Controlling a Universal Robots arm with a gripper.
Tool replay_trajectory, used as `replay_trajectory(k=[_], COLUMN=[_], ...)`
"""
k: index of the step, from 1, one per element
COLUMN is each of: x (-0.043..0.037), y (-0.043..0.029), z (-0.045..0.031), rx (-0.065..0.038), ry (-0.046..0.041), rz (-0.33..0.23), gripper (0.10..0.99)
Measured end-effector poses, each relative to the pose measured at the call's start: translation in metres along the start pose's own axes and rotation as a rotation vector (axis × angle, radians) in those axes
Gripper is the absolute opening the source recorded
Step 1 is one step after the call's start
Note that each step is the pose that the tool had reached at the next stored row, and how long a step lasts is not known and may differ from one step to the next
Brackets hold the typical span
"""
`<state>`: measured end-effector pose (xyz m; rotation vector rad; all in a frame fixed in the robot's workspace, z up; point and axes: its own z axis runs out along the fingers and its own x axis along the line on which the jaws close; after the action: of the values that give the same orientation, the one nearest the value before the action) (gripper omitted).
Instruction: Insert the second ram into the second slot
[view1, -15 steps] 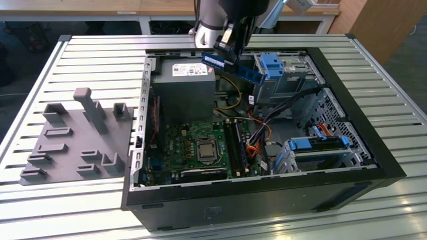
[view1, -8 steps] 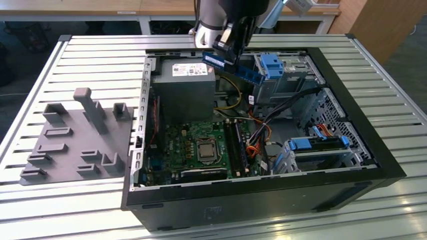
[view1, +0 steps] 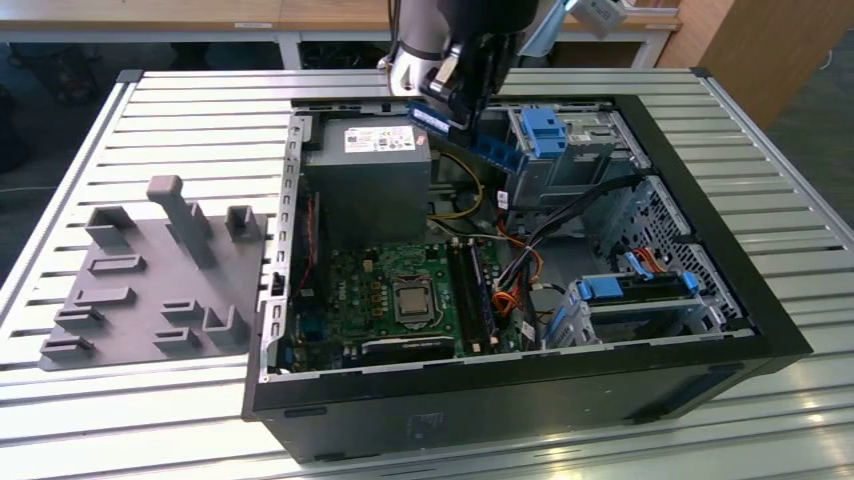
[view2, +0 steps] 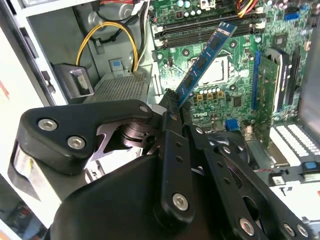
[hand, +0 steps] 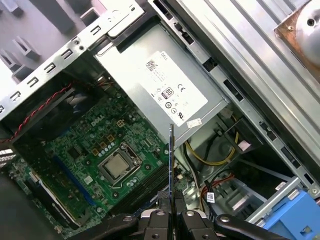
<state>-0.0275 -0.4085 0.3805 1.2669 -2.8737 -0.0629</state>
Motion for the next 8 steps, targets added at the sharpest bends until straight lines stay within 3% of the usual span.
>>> replay_trajectory(k=[8], x=[0.0001], y=[-0.0001], z=[0.0006], rx=[0.004], ry=[-0.0025], rz=[0.13], gripper=[0.141])
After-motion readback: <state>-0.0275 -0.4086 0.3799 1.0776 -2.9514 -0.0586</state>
